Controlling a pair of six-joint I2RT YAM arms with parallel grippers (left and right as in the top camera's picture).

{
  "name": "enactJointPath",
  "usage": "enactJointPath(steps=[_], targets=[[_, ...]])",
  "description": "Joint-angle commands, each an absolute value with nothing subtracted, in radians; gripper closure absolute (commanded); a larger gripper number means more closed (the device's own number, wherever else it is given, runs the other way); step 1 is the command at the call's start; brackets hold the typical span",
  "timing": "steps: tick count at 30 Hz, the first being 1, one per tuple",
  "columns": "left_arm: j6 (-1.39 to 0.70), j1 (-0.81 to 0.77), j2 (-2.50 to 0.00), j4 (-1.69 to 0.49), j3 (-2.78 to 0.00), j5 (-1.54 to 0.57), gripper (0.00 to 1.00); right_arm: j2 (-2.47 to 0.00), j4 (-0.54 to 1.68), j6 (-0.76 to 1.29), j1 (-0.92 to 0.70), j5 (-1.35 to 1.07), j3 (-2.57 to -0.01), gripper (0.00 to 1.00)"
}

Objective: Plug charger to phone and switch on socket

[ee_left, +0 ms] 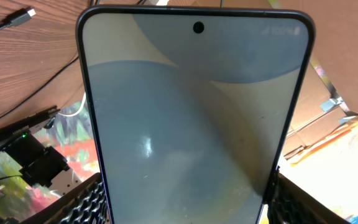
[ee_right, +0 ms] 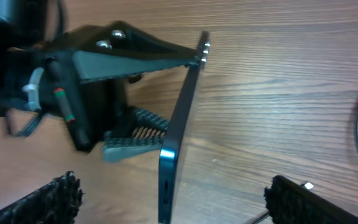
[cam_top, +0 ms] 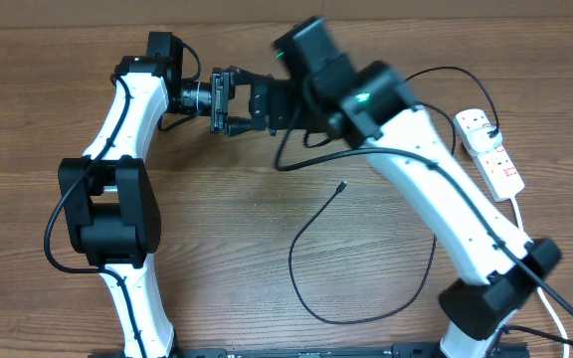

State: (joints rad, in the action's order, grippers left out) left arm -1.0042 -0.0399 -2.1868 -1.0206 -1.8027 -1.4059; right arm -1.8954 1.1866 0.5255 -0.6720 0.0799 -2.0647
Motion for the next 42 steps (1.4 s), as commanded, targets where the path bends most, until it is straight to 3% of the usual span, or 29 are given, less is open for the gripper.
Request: enactJointPath(steps=[1,6,20,24,32,36,42], targets=[[-1.019,-0.054,-2.188,-1.019,-1.832,-1.457,0.34,-1.913,1.177,0.641,-0.686,0.246,-2.081,0.07],[-1.026,-0.054,-2.188,-1.019,-1.832,-1.461,0.34,-1.941,1.167,0.678,-0.687,0.245,-2.081,0.22],[-1.056,-0.056,-2.188,-1.017,-1.832,-1.467,0.34,-1.961,1.145,0.647,-0.697,0.246,-2.081,0.36],[-1.06,-0.056,-2.188,-1.016,-1.832,-1.467,0.34,-1.961,1.149,0.647,-0.698,0.245,-2.081,0.47],[-1.068,-0.056,-2.188,-1.016,-1.832,-1.467,0.34,-1.961,1.156,0.646,-0.724,0.243,-2.081,0.5],[-1.071,-0.056,-2.188,-1.015,-1.832,-1.467,0.34,-1.961,1.148,0.621,-0.739,0.254,-2.081,0.62],[-1.071,-0.056,-2.188,-1.016,-1.832,-1.467,0.34,-1.961,1.146,0.621,-0.739,0.27,-2.081,0.62]])
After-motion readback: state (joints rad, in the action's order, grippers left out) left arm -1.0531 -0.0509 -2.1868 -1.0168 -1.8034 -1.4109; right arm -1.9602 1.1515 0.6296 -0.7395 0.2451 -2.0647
